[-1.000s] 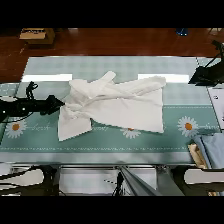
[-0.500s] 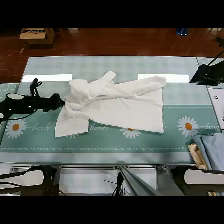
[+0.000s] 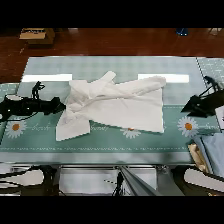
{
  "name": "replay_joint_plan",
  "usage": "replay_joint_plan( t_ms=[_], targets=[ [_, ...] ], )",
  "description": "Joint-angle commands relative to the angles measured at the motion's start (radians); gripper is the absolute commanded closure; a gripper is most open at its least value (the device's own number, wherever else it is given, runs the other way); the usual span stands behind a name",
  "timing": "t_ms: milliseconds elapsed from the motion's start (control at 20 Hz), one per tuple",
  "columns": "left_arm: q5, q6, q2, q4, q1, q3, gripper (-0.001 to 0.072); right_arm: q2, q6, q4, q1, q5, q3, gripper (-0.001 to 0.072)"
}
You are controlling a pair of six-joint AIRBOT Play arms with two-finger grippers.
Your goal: Fold the shirts.
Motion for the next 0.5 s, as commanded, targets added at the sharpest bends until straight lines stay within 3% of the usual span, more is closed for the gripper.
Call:
replay_joint_plan(
  t_ms=[0, 300, 450],
  targets=[
    [-0.034, 0.017, 0.007, -0.013, 0.003, 0.001, 0.0689, 0.069, -0.029, 0.058, 0.015, -0.101, -0.256, 0.0215],
    [-0.061, 0.017, 0.021, -0.027, 0.003, 0.001, 0.0689, 0.069, -0.035, 0.173, 0.164, -0.239, -0.391, 0.0215],
    [-0.067, 0.018, 0.031, -0.034, 0.003, 0.002, 0.0689, 0.068, 0.060, 0.177, 0.275, -0.322, -0.404, 0.0218]
  ],
)
